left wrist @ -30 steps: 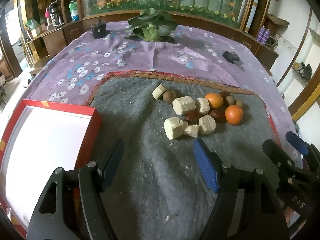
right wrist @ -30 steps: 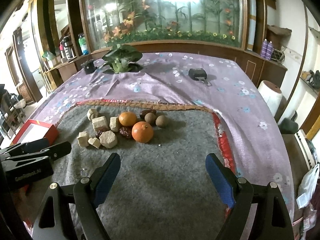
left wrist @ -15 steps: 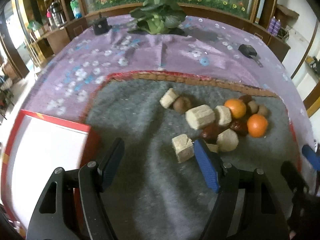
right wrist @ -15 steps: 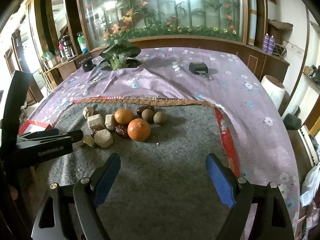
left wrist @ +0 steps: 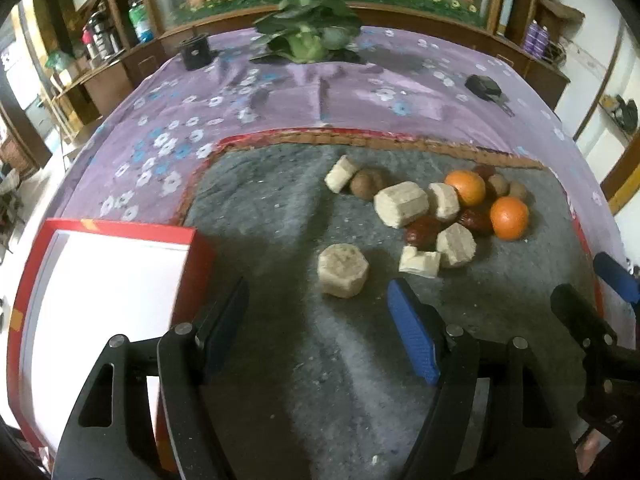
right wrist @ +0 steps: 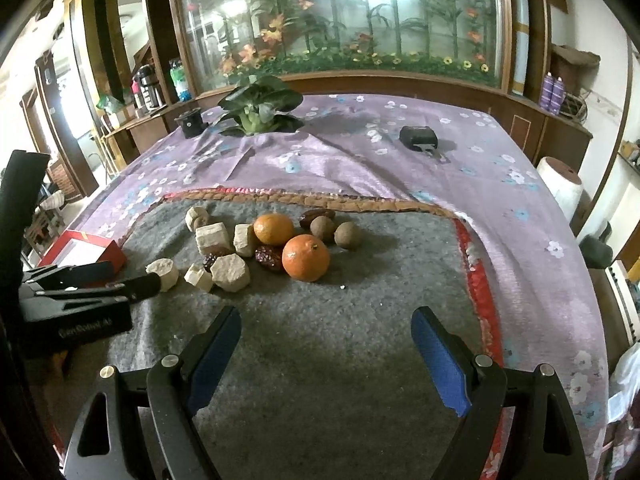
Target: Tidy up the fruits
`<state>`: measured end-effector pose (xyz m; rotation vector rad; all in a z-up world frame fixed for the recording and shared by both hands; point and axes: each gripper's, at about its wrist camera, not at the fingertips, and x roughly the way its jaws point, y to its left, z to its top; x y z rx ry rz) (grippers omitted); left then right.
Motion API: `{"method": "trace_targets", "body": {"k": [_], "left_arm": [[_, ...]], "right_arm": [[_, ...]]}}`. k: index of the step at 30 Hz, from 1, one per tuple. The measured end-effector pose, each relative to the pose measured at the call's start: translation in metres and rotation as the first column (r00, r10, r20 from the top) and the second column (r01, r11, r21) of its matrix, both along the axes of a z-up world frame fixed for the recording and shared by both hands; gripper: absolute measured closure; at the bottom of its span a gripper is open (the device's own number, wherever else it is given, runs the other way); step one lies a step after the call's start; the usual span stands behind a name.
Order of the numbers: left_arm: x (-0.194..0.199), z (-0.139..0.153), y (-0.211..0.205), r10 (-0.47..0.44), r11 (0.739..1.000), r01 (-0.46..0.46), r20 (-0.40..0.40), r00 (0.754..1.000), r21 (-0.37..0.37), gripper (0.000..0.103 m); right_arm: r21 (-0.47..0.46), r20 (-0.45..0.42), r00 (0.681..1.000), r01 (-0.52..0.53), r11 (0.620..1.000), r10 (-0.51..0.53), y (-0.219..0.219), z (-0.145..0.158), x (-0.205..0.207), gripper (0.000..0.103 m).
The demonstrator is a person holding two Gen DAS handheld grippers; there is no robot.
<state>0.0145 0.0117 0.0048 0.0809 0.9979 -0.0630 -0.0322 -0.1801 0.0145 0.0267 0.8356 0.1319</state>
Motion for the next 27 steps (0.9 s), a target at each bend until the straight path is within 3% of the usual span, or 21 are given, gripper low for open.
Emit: {"method": "trace_targets", "body": {"k": [5, 7, 8, 9, 11, 16, 20, 27], "left_arm": [[0.008, -0.009, -0.008, -0.047, 0.999, 0.047, -0.013, 0.999, 0.021, 0.030], [0.011, -0.012, -0.008, -0.059, 0.998, 0.060, -0.021, 0.998, 0.010, 0.042], [0.013, -0.014, -0.007, -0.066, 0.998, 0.066, -0.033, 0.997, -0.005, 0.060], [0.016, -0.017, -0.006, -0.075, 0.997, 0.074, -0.048, 0.996, -0.024, 0.068], [0.016, -0.018, -0.004, -0.077, 0.996, 0.075, -0.042, 0.996, -0.037, 0.074], [0.010, -0.012, 0.002, -0.062, 0.997, 0.060, -0.029, 0.998, -0.046, 0.074], [-0.004, 0.005, 0.008, -0.053, 0.998, 0.054, 0.019, 0.998, -0.036, 0.074], [-0.027, 0.033, 0.045, 0.010, 1.000, -0.008, 0.088, 0.996, -0.029, 0.074]], "right_arm": [[0.008, -0.005, 1.000, -0.006, 1.000, 0.006, -0.001, -0.001, 0.000, 0.017], [0.008, -0.009, 1.000, -0.013, 1.000, 0.013, 0.000, -0.002, 0.001, 0.017], [0.007, -0.012, 1.000, -0.019, 1.000, 0.020, 0.000, -0.003, 0.001, 0.017], [0.008, -0.014, 1.000, -0.025, 1.000, 0.025, 0.001, -0.004, 0.001, 0.017], [0.019, -0.019, 0.999, -0.049, 0.999, 0.050, 0.003, -0.006, 0.000, 0.023], [0.065, -0.049, 0.988, -0.146, 0.987, 0.149, 0.016, -0.010, 0.001, 0.033], [0.185, -0.083, 0.966, -0.225, 0.957, 0.243, 0.031, -0.016, 0.009, 0.033], [0.260, -0.034, 0.931, -0.344, 0.902, 0.365, 0.065, -0.010, 0.027, 0.033]]}}
